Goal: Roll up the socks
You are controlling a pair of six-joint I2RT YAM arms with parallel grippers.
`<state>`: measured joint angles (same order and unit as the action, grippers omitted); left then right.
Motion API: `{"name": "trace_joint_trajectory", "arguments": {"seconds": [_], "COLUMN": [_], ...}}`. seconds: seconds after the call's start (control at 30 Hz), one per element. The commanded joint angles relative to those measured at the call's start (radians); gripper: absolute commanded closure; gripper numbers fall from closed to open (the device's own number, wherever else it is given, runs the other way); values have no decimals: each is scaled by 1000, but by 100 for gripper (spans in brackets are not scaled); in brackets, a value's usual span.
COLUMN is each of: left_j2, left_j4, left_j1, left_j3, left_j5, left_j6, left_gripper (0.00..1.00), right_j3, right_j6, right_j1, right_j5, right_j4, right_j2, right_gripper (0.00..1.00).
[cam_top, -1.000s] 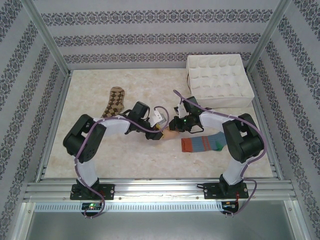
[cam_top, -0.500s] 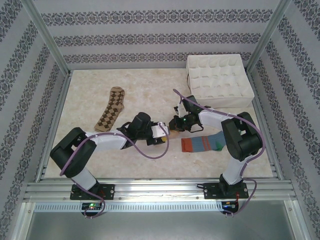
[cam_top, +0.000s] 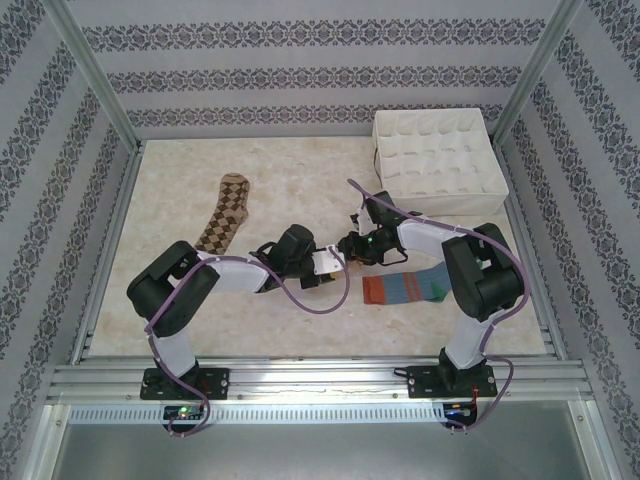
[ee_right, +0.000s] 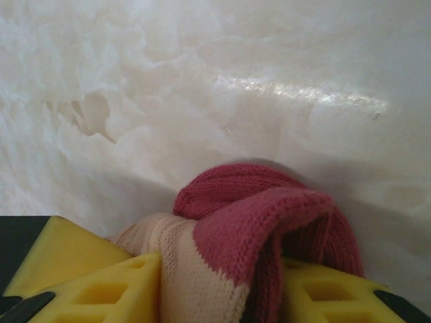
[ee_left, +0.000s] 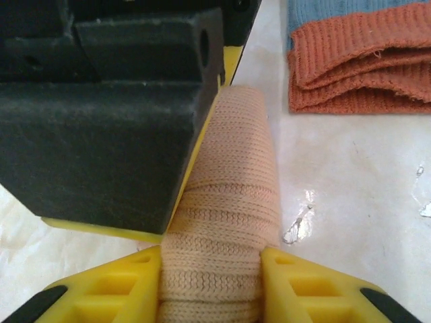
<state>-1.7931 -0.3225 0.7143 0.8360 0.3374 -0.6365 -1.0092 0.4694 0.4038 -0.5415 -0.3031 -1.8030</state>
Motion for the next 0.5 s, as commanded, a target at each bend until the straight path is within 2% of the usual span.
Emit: {"name": "trace_joint_trajectory", "arguments": {"seconds": [0.0,0.03,0.23,0.47], "left_j2": [-59,-66,-75,-86], "left_j4": [99,122,155,208], "left_j1": [5,1,-19,-35], "left_j3": [62,69,75,106], "left_j5": [-73,-67,6,36], "left_j6": [39,54,130,186], "left_gripper": [91,100,100,100], "right_j3": [25,27,26,52], "right_j6": [18,30,66,109], "right_j1": [14,13,13,11], "right_j5": [112,132,204,265], "right_j4": [-118,-123,-142,-156], "right_j2": [-14,5,51,78], "right_gripper": [47,45,42,39]}}
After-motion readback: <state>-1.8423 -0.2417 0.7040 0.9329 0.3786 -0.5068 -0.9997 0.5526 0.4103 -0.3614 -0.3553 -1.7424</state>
